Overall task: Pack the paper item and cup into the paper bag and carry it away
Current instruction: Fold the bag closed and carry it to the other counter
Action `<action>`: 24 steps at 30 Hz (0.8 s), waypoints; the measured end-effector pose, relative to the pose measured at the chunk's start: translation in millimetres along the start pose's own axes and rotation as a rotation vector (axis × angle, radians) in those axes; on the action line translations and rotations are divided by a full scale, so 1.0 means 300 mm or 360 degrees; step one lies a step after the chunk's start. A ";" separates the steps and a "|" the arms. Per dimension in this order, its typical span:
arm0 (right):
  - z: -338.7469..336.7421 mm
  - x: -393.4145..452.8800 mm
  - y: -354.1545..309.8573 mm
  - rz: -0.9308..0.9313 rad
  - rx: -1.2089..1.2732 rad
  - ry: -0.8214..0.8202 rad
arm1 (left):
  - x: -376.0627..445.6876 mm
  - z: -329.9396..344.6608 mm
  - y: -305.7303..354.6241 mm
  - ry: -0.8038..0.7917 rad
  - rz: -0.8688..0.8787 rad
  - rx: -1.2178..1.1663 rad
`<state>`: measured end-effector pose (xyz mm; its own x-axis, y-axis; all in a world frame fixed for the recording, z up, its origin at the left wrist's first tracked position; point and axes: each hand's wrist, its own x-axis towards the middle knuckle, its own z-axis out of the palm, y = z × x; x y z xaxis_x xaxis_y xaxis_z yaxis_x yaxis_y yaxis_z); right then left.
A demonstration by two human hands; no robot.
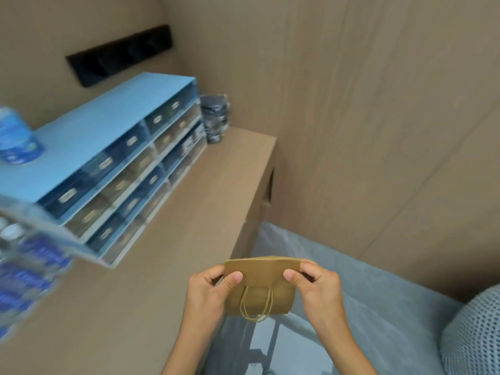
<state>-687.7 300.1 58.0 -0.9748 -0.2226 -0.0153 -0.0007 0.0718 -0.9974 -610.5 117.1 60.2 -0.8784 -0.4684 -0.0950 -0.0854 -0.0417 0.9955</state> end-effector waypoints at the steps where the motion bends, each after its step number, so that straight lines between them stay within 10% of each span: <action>1: -0.040 0.052 -0.003 0.0000 -0.0003 0.0031 | 0.052 0.052 0.007 -0.0024 0.0002 0.0003; 24: -0.004 1.504 0.004 -0.0037 -0.0255 -0.0243 | 1.349 0.392 0.044 0.0194 -0.0025 -0.0114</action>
<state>-1127.8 201.0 49.8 -0.9290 -0.3697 -0.0148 -0.0703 0.2155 -0.9740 -1022.4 30.9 34.5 -0.8132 -0.5707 -0.1140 -0.0615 -0.1106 0.9920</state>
